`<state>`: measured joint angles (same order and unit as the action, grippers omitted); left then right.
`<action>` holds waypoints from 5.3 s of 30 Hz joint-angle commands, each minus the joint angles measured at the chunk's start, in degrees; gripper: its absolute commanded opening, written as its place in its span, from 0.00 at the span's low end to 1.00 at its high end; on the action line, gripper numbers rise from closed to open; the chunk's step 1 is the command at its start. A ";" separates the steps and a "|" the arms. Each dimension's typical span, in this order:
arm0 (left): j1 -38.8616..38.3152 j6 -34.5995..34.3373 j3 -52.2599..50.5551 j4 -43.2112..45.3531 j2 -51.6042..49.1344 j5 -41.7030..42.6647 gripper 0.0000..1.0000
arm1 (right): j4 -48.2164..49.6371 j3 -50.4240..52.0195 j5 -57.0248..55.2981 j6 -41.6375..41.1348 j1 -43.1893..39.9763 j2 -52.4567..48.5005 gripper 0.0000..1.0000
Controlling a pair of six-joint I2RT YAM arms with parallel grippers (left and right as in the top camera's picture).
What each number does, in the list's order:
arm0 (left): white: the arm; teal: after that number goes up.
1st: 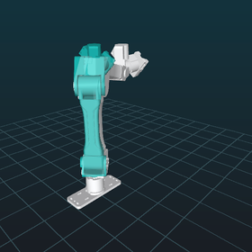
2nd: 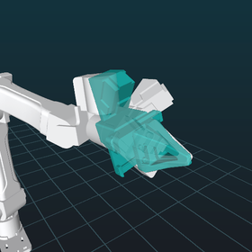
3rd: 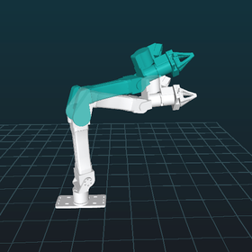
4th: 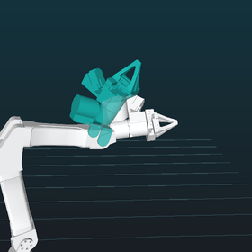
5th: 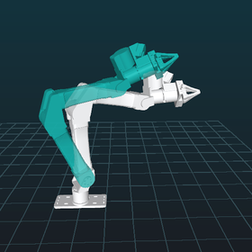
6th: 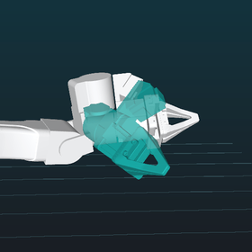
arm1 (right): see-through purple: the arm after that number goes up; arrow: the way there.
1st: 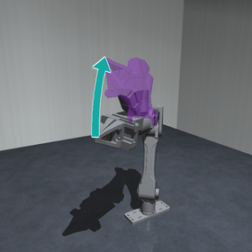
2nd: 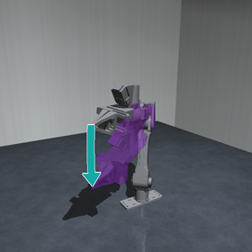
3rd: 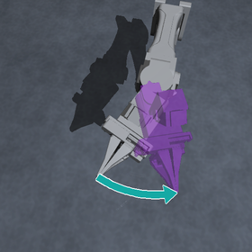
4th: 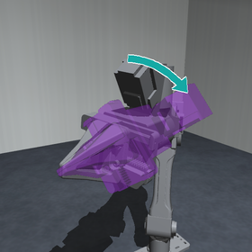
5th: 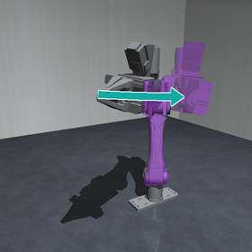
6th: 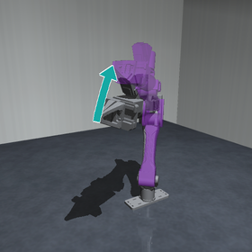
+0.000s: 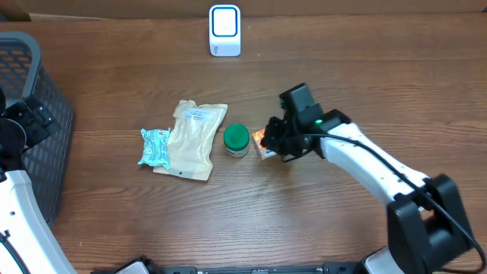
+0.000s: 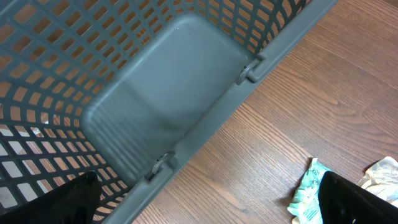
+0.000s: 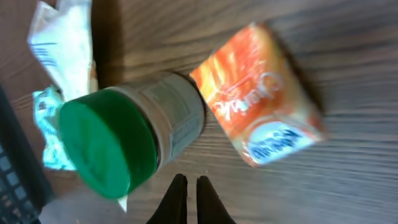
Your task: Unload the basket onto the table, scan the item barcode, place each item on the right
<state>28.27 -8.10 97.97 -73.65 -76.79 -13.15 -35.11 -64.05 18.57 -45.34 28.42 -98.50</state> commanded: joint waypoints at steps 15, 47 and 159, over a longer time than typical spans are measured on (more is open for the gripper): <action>0.15 0.81 0.50 0.15 -0.09 -0.74 1.00 | 2.56 1.11 -9.55 -8.90 4.20 -6.93 0.04; 0.15 0.81 0.50 0.15 -0.09 -0.74 1.00 | 3.85 -3.52 -6.97 21.59 -14.73 -7.87 0.08; 0.15 0.81 0.50 0.15 -0.09 -0.74 0.99 | -14.56 -22.60 -3.28 30.60 -16.72 -13.57 0.47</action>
<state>28.27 -8.10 97.97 -73.67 -76.79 -13.15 -47.97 -84.40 12.25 -15.14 11.84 -115.24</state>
